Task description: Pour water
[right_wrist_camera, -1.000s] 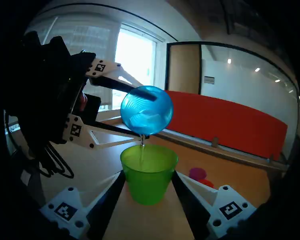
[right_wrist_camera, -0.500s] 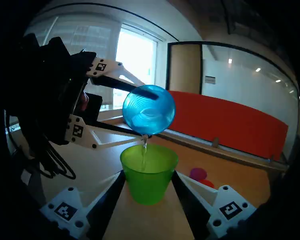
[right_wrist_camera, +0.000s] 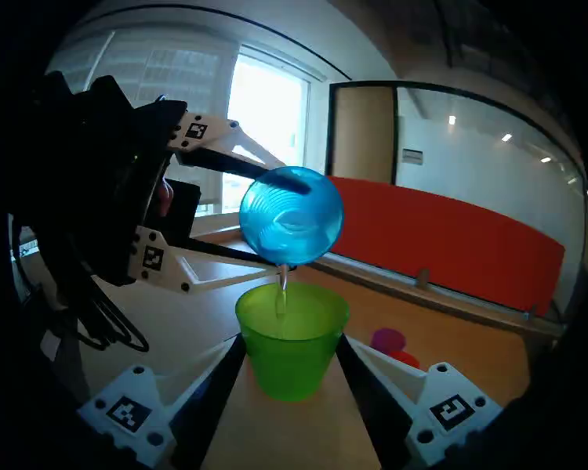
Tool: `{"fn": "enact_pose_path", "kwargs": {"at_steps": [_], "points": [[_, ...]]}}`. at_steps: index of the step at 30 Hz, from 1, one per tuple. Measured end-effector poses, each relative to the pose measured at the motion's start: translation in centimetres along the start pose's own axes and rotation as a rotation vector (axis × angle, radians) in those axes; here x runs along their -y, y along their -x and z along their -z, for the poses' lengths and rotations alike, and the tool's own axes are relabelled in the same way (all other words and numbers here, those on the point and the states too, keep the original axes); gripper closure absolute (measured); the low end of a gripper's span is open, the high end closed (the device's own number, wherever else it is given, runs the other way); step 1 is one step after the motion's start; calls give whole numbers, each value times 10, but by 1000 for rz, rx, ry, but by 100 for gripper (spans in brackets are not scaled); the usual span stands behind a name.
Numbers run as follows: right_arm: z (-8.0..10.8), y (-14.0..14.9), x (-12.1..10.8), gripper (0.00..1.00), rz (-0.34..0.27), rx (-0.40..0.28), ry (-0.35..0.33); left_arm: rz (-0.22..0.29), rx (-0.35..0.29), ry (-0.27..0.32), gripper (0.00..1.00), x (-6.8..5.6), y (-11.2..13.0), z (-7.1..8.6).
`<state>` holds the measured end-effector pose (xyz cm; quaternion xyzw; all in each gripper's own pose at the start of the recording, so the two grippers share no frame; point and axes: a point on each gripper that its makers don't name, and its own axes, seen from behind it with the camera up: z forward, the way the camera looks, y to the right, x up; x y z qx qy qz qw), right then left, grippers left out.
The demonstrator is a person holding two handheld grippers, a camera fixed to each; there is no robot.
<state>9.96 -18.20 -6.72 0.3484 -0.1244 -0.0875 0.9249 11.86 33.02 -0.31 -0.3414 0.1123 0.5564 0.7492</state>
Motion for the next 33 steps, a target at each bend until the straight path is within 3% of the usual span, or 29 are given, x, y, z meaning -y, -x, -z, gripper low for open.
{"fn": "enact_pose_path", "kwargs": {"at_steps": [33], "points": [[1,2,1,13,0,3,2,-52,-7,-21,19,2,-4,4]]}}
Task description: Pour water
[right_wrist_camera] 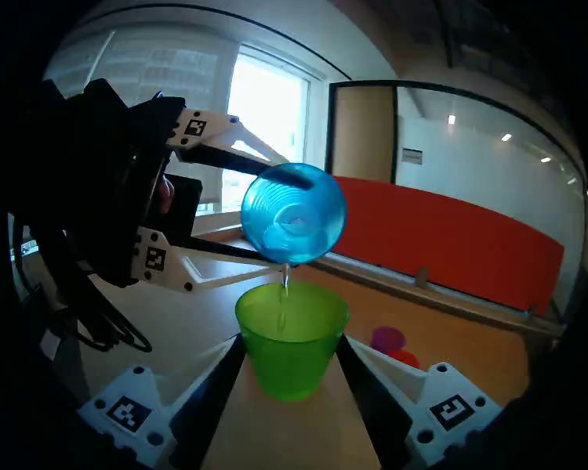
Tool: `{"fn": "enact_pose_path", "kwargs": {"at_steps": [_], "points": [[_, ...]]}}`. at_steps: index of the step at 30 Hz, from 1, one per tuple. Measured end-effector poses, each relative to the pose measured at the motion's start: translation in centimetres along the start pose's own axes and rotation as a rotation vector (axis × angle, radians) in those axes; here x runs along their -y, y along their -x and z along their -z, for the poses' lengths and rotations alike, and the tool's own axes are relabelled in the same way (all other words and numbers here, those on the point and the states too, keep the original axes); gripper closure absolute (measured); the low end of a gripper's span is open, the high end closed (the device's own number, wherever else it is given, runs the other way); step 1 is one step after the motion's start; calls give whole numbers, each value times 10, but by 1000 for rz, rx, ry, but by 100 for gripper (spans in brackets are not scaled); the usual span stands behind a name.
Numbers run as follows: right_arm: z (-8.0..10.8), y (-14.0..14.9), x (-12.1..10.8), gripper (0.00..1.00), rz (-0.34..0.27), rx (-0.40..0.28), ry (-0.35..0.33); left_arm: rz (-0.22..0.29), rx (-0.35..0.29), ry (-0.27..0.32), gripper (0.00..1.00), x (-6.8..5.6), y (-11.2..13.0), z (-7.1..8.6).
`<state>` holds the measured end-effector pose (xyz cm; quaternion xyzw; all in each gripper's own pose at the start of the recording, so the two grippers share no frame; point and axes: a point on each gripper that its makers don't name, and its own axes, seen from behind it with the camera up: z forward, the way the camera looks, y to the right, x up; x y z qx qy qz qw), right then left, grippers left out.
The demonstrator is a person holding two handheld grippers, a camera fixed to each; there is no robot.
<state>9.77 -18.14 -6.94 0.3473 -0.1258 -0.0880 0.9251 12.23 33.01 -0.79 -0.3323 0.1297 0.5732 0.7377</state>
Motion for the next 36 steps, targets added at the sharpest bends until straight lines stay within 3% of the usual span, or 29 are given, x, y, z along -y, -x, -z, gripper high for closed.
{"fn": "enact_pose_path", "kwargs": {"at_steps": [15,36], "points": [[0,-1,1,13,2,2,1,-7,-3,-9,19,1,-2,1],[2,-1,-1,13,2,2,5,-58,-12,-16,19,-1,-7,2]]}}
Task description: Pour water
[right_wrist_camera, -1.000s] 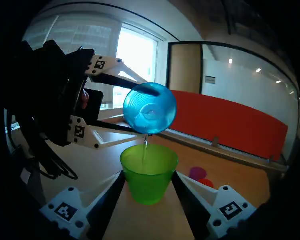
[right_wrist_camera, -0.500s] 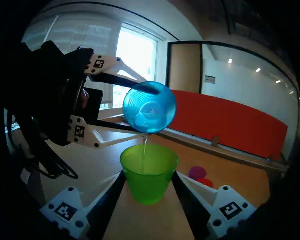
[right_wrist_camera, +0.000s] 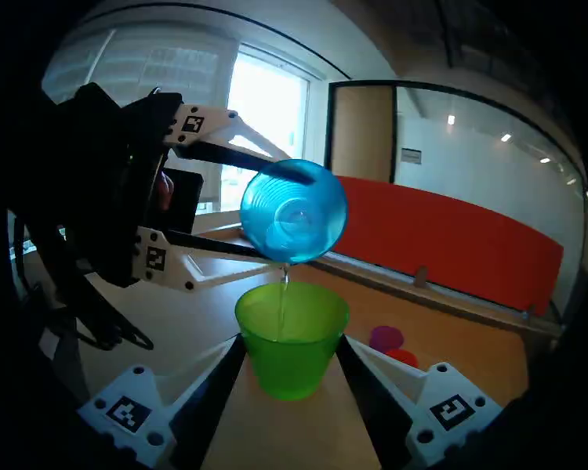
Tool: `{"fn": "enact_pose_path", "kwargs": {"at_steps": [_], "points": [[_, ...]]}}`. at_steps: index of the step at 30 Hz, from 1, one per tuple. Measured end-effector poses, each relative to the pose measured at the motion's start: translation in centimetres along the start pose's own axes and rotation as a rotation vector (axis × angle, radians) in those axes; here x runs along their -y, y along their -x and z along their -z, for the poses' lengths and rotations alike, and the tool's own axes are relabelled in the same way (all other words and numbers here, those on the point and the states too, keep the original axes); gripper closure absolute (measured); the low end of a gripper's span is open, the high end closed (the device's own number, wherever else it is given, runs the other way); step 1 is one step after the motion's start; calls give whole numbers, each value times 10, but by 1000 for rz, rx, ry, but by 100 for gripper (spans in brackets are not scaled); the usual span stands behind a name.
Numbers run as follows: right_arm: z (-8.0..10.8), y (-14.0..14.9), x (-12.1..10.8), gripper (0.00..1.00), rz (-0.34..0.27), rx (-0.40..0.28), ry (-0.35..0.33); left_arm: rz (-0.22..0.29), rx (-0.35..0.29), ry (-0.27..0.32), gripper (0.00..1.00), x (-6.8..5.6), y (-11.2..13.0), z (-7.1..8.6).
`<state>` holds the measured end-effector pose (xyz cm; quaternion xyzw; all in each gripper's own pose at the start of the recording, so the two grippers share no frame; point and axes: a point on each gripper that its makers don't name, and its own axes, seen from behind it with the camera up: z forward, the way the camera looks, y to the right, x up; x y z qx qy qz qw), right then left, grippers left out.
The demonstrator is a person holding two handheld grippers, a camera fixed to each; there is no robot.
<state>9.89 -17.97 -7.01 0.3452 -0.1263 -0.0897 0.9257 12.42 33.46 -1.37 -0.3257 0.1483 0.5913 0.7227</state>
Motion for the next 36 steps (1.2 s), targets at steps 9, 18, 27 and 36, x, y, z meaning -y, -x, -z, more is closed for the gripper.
{"fn": "enact_pose_path", "kwargs": {"at_steps": [9,18,27,36], "points": [[1,0,0,13,0,0,-1,-22,-7,-8,19,0,-4,3],[2,0,0,13,2,-1,0,-36,-13,-15,19,1,-6,5],[2,1,0,13,1,-1,1,-53,-17,-20,19,2,-7,6],[1,0,-1,14,2,-1,1,-71,-20,-27,19,3,-8,5]]}}
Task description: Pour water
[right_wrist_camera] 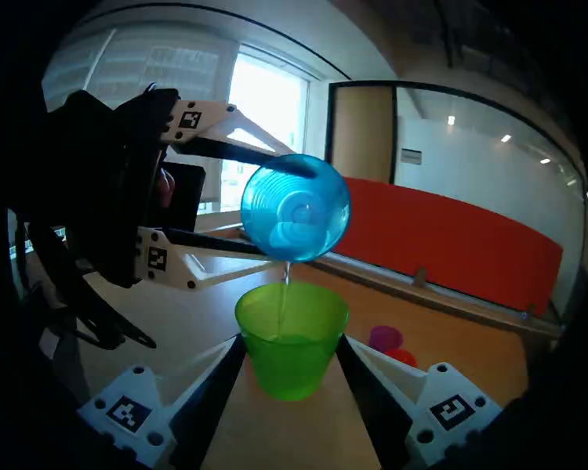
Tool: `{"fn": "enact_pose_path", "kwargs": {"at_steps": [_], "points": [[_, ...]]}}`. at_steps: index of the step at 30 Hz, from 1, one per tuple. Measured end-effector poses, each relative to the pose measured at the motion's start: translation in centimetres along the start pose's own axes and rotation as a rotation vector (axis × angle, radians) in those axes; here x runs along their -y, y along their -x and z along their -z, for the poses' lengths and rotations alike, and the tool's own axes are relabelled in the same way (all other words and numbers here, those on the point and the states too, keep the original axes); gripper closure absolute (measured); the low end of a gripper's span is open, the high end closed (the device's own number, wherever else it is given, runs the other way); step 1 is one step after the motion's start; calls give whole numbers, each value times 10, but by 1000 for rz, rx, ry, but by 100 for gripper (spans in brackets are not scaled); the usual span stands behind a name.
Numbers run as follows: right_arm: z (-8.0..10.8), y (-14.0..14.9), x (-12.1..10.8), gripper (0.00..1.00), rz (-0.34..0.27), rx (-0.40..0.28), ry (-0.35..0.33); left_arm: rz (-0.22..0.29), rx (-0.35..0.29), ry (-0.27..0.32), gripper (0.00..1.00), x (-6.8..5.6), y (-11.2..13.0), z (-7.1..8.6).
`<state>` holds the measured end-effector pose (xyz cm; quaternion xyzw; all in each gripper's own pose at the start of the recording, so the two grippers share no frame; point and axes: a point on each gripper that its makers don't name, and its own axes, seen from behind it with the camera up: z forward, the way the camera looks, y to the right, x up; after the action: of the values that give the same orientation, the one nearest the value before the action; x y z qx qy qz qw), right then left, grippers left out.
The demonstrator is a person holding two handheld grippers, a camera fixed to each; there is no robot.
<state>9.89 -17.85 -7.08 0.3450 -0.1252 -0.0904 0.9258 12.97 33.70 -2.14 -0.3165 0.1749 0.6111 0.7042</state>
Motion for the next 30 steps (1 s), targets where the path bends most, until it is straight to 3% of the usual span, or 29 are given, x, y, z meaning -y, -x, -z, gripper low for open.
{"fn": "enact_pose_path", "kwargs": {"at_steps": [30], "points": [[-1,2,-3,14,-1,-4,3,-55,-12,-8,19,2,-4,-1]]}}
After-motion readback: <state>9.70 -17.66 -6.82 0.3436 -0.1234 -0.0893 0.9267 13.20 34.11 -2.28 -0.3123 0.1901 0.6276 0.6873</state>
